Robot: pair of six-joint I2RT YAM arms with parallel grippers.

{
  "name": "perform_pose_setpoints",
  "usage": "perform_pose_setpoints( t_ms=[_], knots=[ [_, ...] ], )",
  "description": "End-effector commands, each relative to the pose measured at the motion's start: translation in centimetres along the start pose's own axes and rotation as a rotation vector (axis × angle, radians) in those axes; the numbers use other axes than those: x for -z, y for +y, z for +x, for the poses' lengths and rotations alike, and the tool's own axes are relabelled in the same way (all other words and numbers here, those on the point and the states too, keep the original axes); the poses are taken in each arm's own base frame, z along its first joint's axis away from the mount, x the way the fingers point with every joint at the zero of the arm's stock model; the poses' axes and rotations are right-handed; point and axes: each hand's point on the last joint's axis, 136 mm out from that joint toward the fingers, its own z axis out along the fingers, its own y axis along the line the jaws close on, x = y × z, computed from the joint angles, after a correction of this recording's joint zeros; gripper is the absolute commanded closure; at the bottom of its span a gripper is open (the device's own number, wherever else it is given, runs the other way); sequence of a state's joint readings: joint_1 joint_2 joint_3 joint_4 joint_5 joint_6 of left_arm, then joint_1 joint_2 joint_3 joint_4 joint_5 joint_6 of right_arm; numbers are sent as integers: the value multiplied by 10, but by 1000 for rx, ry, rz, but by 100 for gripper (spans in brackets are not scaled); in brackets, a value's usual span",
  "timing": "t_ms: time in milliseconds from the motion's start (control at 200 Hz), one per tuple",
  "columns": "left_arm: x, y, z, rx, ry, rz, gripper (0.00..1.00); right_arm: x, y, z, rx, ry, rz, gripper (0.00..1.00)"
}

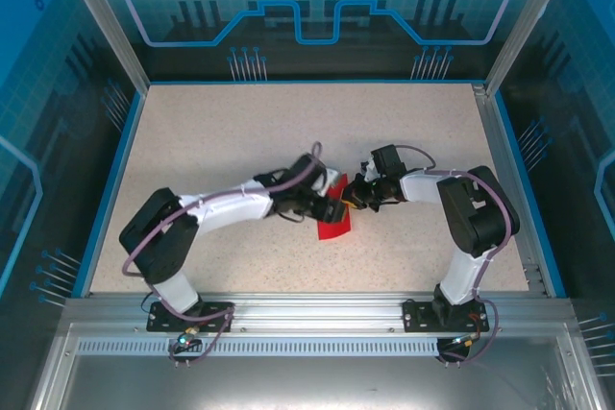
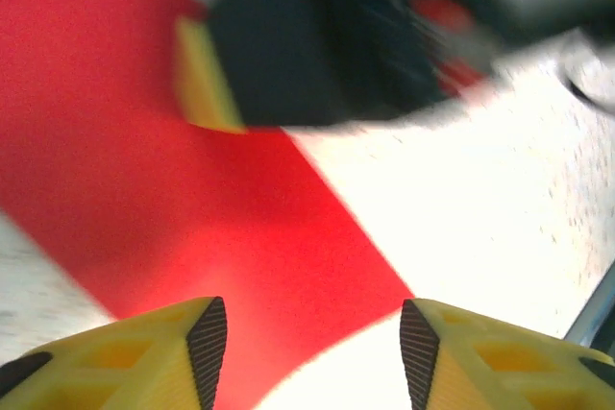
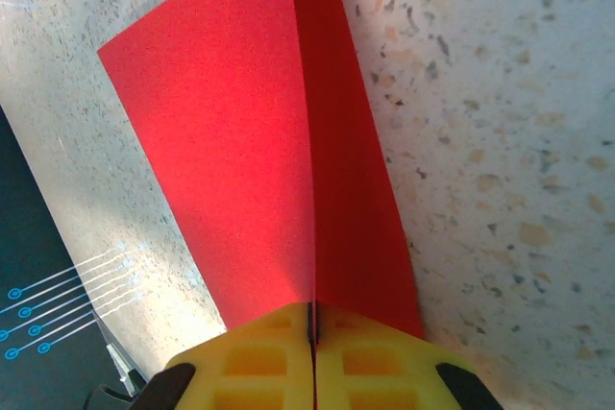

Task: Fold a paper plane with a square sheet of paper (pick it up from the middle)
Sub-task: Third fold the triangle at the center of the table.

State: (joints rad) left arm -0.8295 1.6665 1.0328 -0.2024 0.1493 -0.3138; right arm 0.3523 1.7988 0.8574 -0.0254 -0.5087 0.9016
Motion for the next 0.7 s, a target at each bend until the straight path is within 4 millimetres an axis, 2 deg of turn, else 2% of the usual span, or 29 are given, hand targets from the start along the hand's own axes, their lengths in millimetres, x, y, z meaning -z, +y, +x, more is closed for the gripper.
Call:
perform_pose_setpoints(
  t_ms=[0, 155, 450, 520, 535, 585, 690],
  knots=[
    [-3, 8, 16, -133, -35, -151, 43, 5, 6, 1, -10, 9, -3, 93],
    [-15, -3, 23, -248, -37, -232, 42, 3, 2, 2, -13, 16, 6, 93],
    [-37, -19, 19, -364, -30, -294, 39, 3, -2, 3, -13, 19, 22, 93],
    [-43, -17, 17, -371, -26, -325, 39, 3, -3, 4, -16, 22, 25, 92],
    [-44, -16, 17, -370, -28, -334, 40, 4, 6, -3, -3, 10, 10, 92],
    [-44, -10, 14, -366, -42, -368, 41, 5, 7, -3, -1, 8, 9, 92],
    [-41, -2, 11, -365, -57, -422, 49, 6, 6, -3, 0, 6, 18, 92]
  ],
)
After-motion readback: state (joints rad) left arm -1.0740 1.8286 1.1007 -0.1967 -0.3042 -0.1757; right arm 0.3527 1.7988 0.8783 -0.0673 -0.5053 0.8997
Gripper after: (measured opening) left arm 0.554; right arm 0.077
